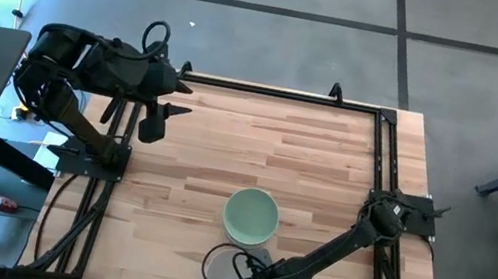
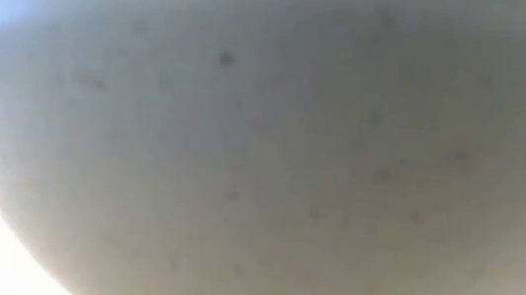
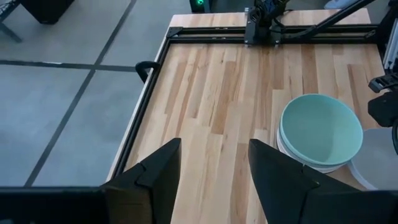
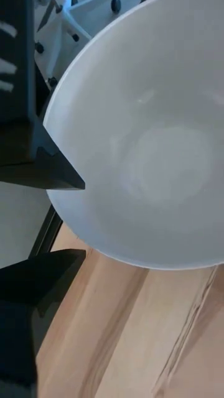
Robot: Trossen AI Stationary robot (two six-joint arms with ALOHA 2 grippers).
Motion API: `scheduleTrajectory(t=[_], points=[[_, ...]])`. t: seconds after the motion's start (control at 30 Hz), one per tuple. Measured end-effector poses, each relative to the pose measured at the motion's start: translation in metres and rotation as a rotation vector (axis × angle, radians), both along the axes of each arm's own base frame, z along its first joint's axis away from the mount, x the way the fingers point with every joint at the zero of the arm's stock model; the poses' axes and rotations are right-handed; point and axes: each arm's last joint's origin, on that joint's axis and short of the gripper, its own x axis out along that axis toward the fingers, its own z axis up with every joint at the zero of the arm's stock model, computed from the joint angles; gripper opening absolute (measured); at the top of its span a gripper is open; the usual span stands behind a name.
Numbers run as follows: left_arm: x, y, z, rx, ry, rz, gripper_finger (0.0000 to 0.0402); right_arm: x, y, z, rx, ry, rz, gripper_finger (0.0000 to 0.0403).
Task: Nest bowls inside each other
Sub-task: Stack the white bowl on top of the blue bowl
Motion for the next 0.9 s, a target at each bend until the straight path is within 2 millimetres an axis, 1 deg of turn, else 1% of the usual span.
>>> scheduleTrajectory(t=[0.2,0.37,0.57,0.77,0.9], points=[[0.000,0.002,0.000,0.021,0.009,-0.004,0.0177,-0.002,0.003,0.000,0.002,-0.004,0.007,0.0158],[-0.001,0.008,0.001,0.079,0.020,0.052,0.0177,-0.005,0.011,0.001,0.036,-0.017,0.028,0.0158],[-0.001,0.012,0.001,0.084,0.021,0.075,0.0177,-0.007,0.019,0.002,0.069,-0.039,0.003,0.0158],[-0.001,0.010,0.000,0.066,0.015,0.071,0.0177,-0.004,0.016,0.002,0.046,-0.058,-0.015,0.0158],[-0.001,0.010,0.000,0.063,0.014,0.071,0.0177,0.000,0.010,0.002,0.036,-0.064,-0.069,0.0158]])
